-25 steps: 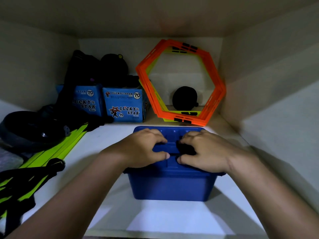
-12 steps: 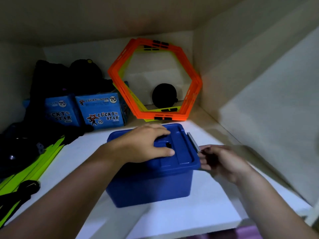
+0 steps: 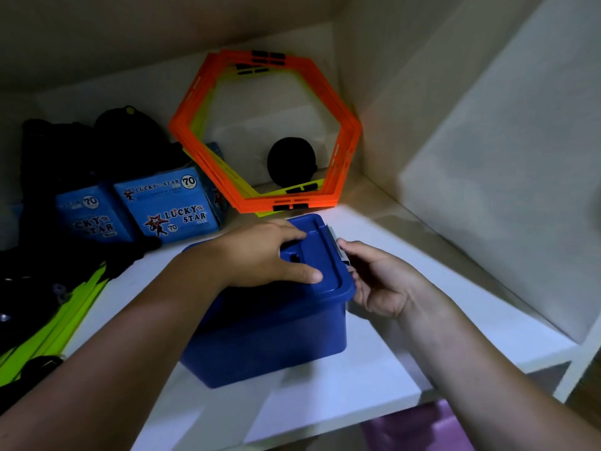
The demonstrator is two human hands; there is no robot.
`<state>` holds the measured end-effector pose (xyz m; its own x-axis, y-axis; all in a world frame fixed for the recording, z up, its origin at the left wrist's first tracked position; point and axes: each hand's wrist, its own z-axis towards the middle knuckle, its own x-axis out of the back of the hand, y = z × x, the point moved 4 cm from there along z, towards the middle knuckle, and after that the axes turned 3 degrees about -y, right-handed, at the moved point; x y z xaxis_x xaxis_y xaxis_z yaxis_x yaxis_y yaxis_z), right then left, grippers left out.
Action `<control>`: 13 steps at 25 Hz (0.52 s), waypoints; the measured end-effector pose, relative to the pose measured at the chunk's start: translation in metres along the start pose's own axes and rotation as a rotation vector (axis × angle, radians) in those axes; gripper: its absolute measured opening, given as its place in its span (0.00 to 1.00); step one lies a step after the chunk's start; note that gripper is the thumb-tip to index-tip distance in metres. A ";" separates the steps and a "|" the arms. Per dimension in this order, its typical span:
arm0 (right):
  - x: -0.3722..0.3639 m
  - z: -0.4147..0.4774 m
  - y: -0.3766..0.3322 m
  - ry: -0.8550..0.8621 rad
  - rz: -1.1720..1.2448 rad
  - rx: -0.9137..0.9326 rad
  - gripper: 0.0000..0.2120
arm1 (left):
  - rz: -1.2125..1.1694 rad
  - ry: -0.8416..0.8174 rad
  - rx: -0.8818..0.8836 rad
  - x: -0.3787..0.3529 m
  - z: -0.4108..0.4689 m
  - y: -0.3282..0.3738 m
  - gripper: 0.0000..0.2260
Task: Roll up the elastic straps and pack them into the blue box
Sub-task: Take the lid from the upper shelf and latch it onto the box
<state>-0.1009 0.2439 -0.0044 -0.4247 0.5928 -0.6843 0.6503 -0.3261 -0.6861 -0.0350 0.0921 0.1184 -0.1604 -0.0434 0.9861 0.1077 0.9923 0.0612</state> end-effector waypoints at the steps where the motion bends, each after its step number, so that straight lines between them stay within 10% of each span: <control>1: -0.002 0.002 0.000 0.009 -0.005 0.000 0.21 | 0.000 -0.002 -0.001 0.000 0.000 0.000 0.42; 8: -0.016 0.000 -0.007 0.144 -0.182 0.078 0.04 | -0.037 -0.027 0.013 -0.003 0.003 -0.005 0.51; 13: -0.017 -0.010 -0.015 0.242 -0.433 0.171 0.17 | -0.073 0.019 0.009 -0.003 -0.001 -0.002 0.45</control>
<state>-0.0971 0.2456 0.0196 -0.4614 0.8462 -0.2665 0.3271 -0.1170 -0.9377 -0.0341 0.0904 0.1150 -0.1484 -0.1175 0.9819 0.0871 0.9875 0.1313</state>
